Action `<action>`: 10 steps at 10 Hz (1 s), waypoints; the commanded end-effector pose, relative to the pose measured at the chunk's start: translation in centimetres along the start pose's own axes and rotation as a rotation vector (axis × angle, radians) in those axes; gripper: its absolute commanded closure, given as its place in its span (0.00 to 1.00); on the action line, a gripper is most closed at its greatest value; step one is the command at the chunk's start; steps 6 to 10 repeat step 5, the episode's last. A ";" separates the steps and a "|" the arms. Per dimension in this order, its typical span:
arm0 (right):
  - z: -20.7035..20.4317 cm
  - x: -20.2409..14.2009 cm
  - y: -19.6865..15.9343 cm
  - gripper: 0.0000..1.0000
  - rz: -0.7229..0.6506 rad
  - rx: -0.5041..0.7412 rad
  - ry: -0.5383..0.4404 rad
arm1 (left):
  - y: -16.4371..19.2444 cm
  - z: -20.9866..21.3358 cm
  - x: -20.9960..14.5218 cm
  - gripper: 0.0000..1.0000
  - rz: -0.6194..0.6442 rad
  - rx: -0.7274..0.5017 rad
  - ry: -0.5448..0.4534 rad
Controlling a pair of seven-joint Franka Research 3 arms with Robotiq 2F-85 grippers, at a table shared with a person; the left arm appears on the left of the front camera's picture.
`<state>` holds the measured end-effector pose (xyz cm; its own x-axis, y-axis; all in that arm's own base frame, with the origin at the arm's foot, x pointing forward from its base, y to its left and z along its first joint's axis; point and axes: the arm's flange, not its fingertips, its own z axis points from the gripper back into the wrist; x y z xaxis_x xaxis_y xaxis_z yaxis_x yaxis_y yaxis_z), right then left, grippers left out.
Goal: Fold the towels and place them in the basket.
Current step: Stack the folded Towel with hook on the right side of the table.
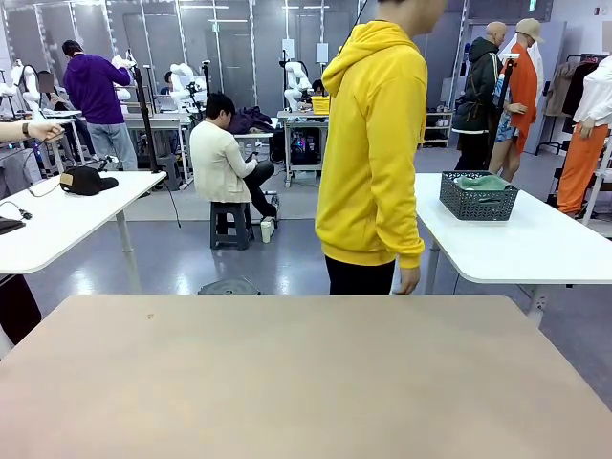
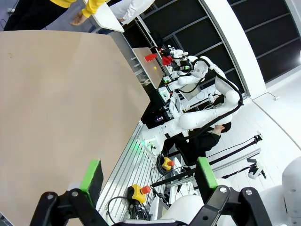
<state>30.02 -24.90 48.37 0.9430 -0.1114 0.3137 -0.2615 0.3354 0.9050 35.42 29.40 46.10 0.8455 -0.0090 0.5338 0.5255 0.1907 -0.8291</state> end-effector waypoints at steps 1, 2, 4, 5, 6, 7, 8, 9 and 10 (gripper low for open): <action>0.1 0.0 0.0 0.00 0.006 0.008 -0.003 | -0.3 0.1 0.0 0.00 -0.005 0.006 0.000; 0.1 0.0 0.0 0.00 0.006 0.008 -0.003 | -0.3 0.1 0.0 0.00 -0.005 0.006 0.000; 0.1 0.0 0.0 0.00 0.006 0.008 -0.003 | -0.3 0.1 0.0 0.00 -0.005 0.006 0.000; 0.1 0.0 0.0 0.00 0.006 0.008 -0.003 | -0.3 0.1 0.0 0.00 -0.005 0.006 0.000; 0.1 0.0 0.0 0.00 0.006 0.008 -0.003 | -0.3 0.1 0.0 0.00 -0.005 0.006 0.000; 0.1 0.0 0.0 0.00 0.006 0.008 -0.003 | -0.3 0.1 0.0 0.00 -0.005 0.006 0.000; 0.1 0.0 0.0 0.00 0.006 0.008 -0.003 | -0.3 0.1 0.0 0.00 -0.005 0.006 0.000; 0.1 0.0 0.0 0.00 0.006 0.008 -0.003 | -0.3 0.1 0.0 0.00 -0.005 0.006 0.000; 0.1 0.0 0.0 0.00 0.006 0.008 -0.003 | -0.3 0.1 0.0 0.00 -0.005 0.006 0.000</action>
